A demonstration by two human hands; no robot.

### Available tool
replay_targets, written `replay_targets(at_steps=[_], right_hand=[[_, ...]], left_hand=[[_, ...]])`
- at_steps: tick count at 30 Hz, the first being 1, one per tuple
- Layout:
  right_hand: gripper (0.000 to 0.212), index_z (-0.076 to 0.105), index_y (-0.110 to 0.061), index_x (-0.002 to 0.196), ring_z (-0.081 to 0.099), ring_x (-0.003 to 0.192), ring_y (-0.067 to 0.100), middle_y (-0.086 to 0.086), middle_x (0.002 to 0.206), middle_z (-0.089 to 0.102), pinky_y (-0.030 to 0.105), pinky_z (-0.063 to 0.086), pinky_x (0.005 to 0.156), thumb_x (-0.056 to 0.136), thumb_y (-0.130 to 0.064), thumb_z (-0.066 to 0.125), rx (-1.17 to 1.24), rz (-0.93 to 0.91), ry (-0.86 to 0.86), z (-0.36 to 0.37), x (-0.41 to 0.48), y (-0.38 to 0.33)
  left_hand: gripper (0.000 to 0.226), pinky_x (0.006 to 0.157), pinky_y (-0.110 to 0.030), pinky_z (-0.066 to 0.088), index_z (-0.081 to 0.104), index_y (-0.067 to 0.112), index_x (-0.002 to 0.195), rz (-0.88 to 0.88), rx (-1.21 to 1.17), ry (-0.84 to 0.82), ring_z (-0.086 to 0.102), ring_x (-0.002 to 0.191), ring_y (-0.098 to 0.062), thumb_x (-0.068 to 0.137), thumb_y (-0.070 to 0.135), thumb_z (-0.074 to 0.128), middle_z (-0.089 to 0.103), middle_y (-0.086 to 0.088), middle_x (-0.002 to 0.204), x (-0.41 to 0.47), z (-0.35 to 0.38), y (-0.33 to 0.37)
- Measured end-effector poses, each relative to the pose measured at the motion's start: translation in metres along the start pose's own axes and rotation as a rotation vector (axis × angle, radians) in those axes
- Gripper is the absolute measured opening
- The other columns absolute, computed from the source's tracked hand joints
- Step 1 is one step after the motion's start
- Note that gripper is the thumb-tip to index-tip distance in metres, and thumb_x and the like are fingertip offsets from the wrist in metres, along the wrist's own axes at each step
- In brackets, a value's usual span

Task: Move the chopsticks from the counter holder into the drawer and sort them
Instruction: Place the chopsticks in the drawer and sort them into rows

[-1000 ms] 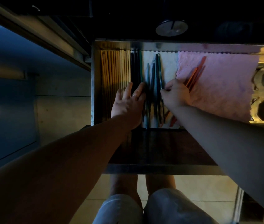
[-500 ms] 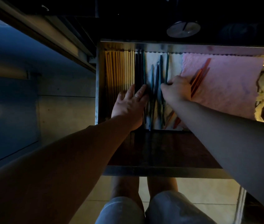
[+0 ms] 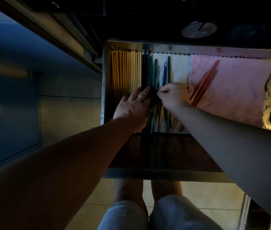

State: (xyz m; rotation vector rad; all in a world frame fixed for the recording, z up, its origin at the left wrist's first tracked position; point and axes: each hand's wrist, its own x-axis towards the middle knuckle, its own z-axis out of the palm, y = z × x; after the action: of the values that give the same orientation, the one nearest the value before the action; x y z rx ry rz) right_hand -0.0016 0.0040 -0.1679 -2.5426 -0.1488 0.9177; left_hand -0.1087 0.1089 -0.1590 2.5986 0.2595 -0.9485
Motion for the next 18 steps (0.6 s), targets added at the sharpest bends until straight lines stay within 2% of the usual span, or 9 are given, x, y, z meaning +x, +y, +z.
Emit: replay_targets(at_steps=[3,8,12,14,18], right_hand=[[0.015,0.073,-0.012,0.096,0.066,0.095,0.017,0.003,0.099,0.073,0.015,0.040,0.075,0.086,-0.016,0.062,0.008,0.010,0.075,-0.001,0.000,0.006],[0.019,0.069,-0.010,0.102,0.065,0.099,0.020,0.006,0.105,0.071,0.017,0.042,0.080,0.085,-0.015,0.064,0.028,0.008,0.078,0.002,0.002,0.010],[0.017,0.067,-0.012,0.101,0.065,0.099,0.019,0.006,0.105,0.070,0.016,0.040,0.077,0.086,-0.018,0.063,0.018,0.009,0.086,0.004,0.003,0.012],[0.014,0.065,-0.012,0.098,0.065,0.097,0.020,0.006,0.102,0.070,0.017,0.040,0.076,0.086,-0.018,0.063,0.004,-0.004,0.112,0.002,0.003,0.013],[0.021,0.059,-0.010,0.106,0.061,0.099,0.026,0.011,0.104,0.067,0.022,0.040,0.075,0.088,-0.020,0.062,-0.083,-0.026,0.112,-0.004,0.001,0.012]], left_hand=[[0.074,0.118,-0.049,0.012,0.008,0.031,0.155,0.003,0.007,0.029,-0.008,0.150,-0.021,0.094,0.024,0.051,-0.014,0.009,0.163,0.000,-0.002,0.003],[0.081,0.117,-0.052,0.009,0.001,0.035,0.155,0.033,0.064,-0.003,-0.011,0.150,-0.025,0.094,0.025,0.053,-0.017,0.009,0.162,0.005,-0.002,0.008],[0.083,0.117,-0.054,0.008,-0.006,0.034,0.154,0.023,0.086,-0.023,-0.014,0.149,-0.025,0.095,0.026,0.051,-0.020,0.010,0.161,0.001,0.001,0.010],[0.081,0.117,-0.054,0.008,-0.003,0.034,0.155,0.037,0.062,-0.009,-0.012,0.150,-0.024,0.095,0.024,0.051,-0.019,0.011,0.162,0.000,0.000,0.010],[0.072,0.117,-0.054,0.010,0.014,0.034,0.155,0.069,0.012,0.012,-0.007,0.150,-0.021,0.094,0.020,0.050,-0.005,0.012,0.164,0.002,-0.002,0.010]])
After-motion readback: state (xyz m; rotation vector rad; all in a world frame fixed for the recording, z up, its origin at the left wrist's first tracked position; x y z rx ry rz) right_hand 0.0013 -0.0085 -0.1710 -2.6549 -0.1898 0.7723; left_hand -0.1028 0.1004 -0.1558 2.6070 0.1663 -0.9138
